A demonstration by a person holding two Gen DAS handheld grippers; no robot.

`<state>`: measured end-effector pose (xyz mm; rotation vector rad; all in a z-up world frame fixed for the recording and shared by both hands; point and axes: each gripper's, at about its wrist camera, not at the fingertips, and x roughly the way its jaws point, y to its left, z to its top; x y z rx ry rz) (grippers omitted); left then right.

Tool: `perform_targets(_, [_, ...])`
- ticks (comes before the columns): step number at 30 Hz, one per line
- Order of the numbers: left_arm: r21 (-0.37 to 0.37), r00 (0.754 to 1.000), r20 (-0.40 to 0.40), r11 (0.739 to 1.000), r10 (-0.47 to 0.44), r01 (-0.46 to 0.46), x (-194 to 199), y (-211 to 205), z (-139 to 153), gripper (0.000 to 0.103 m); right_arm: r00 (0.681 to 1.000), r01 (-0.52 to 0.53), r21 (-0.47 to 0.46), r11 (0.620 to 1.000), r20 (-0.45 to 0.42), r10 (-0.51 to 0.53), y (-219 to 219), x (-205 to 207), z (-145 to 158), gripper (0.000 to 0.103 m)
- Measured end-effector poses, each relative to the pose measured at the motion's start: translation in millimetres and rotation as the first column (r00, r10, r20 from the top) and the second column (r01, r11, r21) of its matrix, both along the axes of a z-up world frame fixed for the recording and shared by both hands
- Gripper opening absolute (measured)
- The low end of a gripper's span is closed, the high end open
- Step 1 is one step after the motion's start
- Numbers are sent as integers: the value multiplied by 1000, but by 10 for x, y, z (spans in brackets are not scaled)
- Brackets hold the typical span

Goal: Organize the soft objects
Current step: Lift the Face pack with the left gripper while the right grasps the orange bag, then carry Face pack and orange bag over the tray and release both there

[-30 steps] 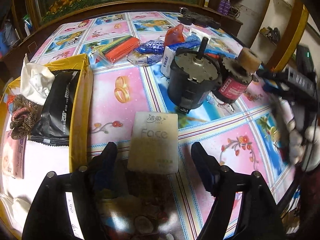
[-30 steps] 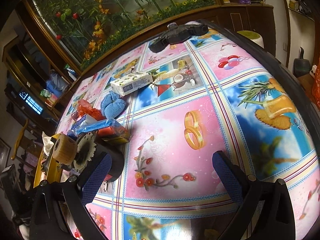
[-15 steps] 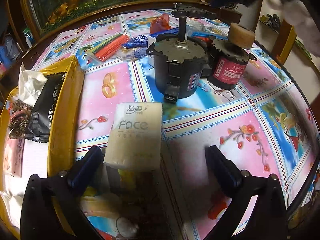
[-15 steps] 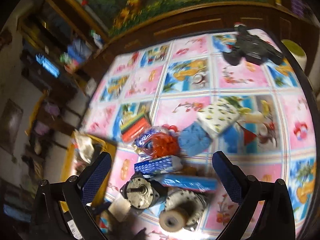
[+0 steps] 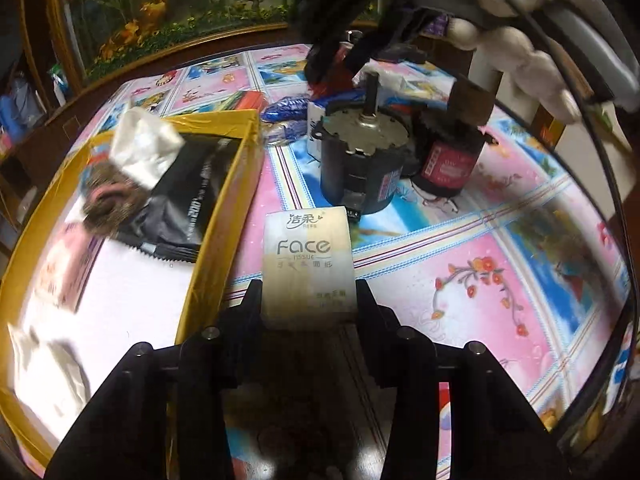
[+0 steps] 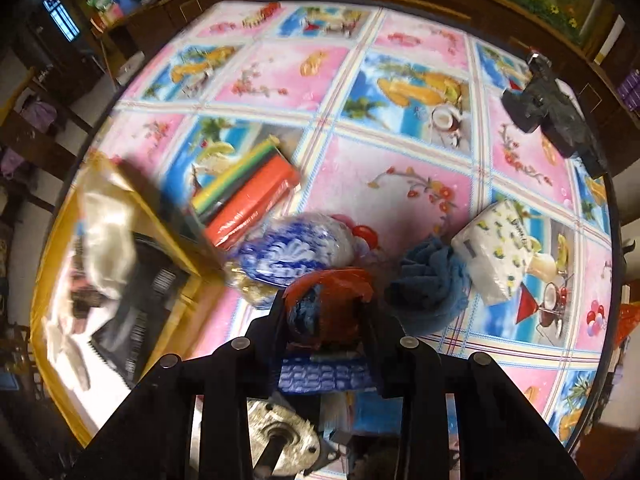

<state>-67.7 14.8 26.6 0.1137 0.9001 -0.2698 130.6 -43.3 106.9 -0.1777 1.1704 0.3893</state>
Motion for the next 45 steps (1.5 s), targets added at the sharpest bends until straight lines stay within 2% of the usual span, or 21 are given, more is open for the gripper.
perform_targets(4, [-134, 998, 32, 990, 56, -51, 13, 281, 69, 41, 995, 12, 45, 999, 98, -16, -194, -355, 335, 33])
perform_targets(8, [-213, 986, 17, 964, 164, -157, 105, 537, 91, 41, 989, 6, 112, 994, 147, -23, -424, -792, 562, 33])
perform_targets(11, [-252, 977, -7, 945, 215, -210, 141, 577, 107, 41, 986, -3, 163, 987, 166, -25, -608, -1119, 664, 33])
perform_targets(15, [-314, 975, -7, 925, 222, -213, 115, 657, 154, 42, 985, -18, 221, 975, 169, -20, -808, -1453, 718, 33])
perform_targets(17, [-335, 974, 38, 921, 222, -197, 34, 714, 267, 42, 985, -32, 242, 970, 173, -11, -894, -1607, 720, 33])
perform_targets(22, [-342, 959, 159, 924, 236, -171, -233, 861, 654, 42, 983, -47, 288, 956, 181, -6, -1096, -1863, 718, 33])
perform_targets(24, [-348, 950, 174, 918, 260, -187, -285, 1001, 789, 42, 982, -62, 294, 954, 187, 7, -1113, -1941, 710, 33])
perform_targets(28, [-294, 927, 200, 922, 317, -252, -315, 1324, 930, 42, 982, -92, 312, 946, 187, 34, -1048, -2031, 726, 33])
perform_targets(32, [-219, 921, 162, 923, 354, -316, -179, 1634, 861, 42, 982, -128, 331, 935, 173, 74, -830, -2022, 725, 33])
perform_targets(35, [-169, 926, 111, 925, 361, -341, 31, 1835, 717, 43, 981, -165, 348, 923, 153, 118, -561, -1999, 695, 33])
perform_targets(40, [-157, 921, 47, 914, 386, -375, 422, 2144, 525, 43, 976, -219, 387, 896, 95, 197, -42, -1888, 574, 33])
perform_targets(45, [-153, 921, -1, 910, 389, -385, 798, 2366, 380, 43, 964, -247, 416, 875, 11, 267, 548, -1659, 328, 33])
